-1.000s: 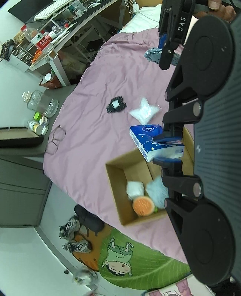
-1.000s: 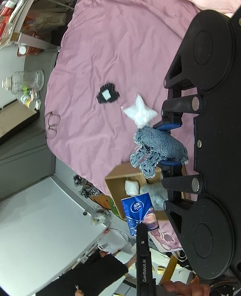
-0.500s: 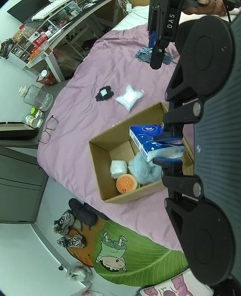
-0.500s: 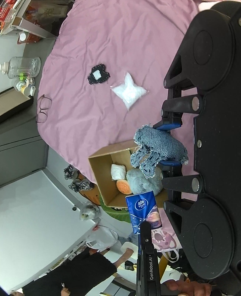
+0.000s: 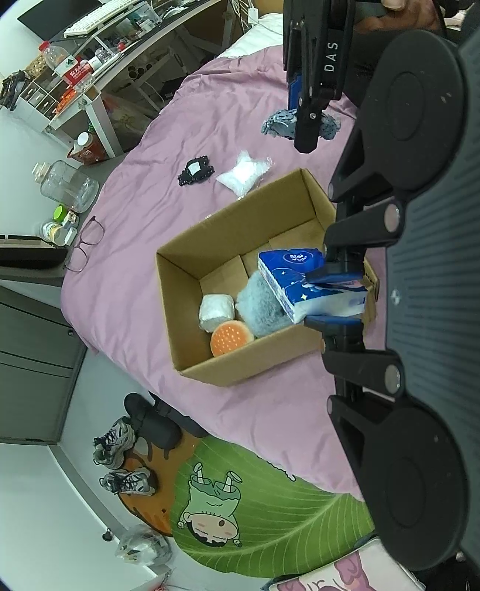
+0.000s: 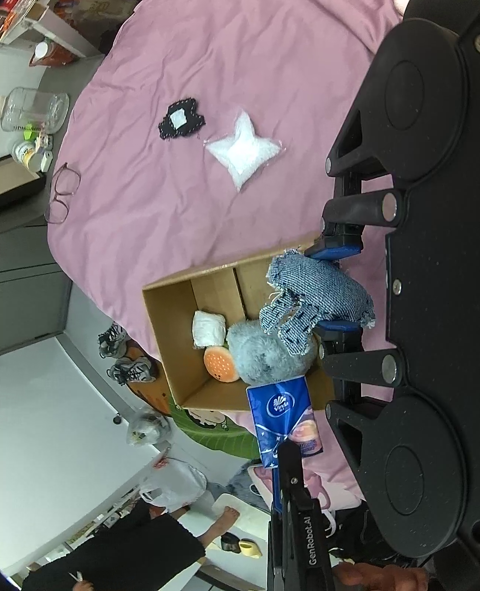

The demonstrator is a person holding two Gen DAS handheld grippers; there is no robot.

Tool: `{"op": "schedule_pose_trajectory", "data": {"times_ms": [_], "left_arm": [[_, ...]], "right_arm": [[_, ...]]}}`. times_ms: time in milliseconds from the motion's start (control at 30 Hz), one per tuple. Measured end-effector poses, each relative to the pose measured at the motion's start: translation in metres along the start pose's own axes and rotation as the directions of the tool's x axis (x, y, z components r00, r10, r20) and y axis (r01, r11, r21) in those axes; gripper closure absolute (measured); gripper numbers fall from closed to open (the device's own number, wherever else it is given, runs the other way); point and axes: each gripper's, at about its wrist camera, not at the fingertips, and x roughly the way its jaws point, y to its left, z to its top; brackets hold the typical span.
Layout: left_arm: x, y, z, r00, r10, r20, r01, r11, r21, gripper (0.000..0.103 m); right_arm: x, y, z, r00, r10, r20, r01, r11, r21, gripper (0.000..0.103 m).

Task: Organize soft objects
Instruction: 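Carry the tissue pack and denim plush over the cardboard box with both tools, then open both tools to drop the tissue pack and denim plush into the box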

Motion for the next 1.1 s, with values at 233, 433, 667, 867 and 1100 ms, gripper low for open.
{"op": "schedule_pose_trajectory", "data": {"times_ms": [233,433,667,867,1100], "left_arm": [[0.018,0.013,-0.003,0.999,-0.034,-0.032,0.033,0.999,-0.012,0.086],[0.029,0.01,0.002,0.997,-0.071,-0.038,0.071,0.997,-0.005,0.086],[0.05,-0.006,0.002,0.991,-0.071,-0.117,0.08,0.994,0.074,0.083],[0.047,-0.004,0.004,0.991,-0.057,-0.12,0.068,0.994,0.084,0.073],[0.036,0.004,0.005,0.993,-0.034,-0.113,0.04,0.998,0.052,0.07]], "right_arm": [[0.013,0.013,0.005,1.0,0.015,-0.015,-0.015,1.0,-0.012,0.072],[0.021,0.016,0.012,1.0,0.01,-0.023,-0.01,1.0,-0.012,0.072],[0.029,0.011,0.018,0.999,0.004,-0.032,-0.004,1.0,0.001,0.071],[0.039,0.014,0.021,0.999,0.014,-0.051,-0.014,1.0,0.005,0.071],[0.051,0.018,0.021,0.998,0.009,-0.069,-0.009,1.0,-0.002,0.053]]}}
